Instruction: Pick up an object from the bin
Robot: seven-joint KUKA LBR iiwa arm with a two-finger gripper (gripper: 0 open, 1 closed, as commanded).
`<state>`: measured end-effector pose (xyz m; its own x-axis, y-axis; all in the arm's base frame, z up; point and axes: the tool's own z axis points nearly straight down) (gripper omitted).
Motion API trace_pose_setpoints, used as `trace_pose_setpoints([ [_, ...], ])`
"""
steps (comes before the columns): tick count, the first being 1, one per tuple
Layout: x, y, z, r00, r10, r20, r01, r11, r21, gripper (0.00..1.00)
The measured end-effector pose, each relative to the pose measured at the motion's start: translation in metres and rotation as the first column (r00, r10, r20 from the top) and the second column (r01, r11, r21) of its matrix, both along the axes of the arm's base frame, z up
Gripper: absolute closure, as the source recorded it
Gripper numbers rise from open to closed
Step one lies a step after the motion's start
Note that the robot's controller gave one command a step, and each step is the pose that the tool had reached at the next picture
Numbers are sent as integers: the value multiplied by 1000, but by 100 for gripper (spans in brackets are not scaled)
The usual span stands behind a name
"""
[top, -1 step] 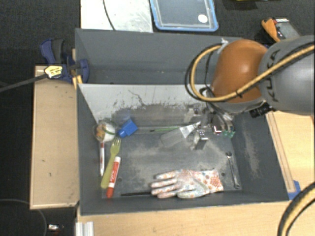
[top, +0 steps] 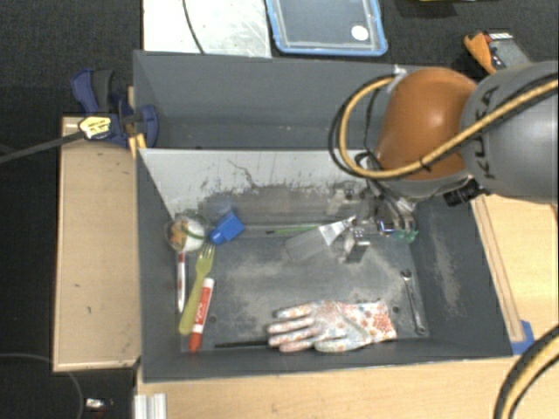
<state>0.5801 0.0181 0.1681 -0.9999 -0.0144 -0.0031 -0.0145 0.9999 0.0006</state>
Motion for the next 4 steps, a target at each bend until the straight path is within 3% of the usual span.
trace_pose_setpoints([
  [1,-1,40,-60,956,292,7,-292,956,-3,0],
  [2,-75,31,-59,952,305,1,-305,952,-1,0],
  [3,-33,53,-65,871,492,2,-492,871,1,0],
  [4,-56,61,-84,766,643,1,-643,766,-1,0],
])
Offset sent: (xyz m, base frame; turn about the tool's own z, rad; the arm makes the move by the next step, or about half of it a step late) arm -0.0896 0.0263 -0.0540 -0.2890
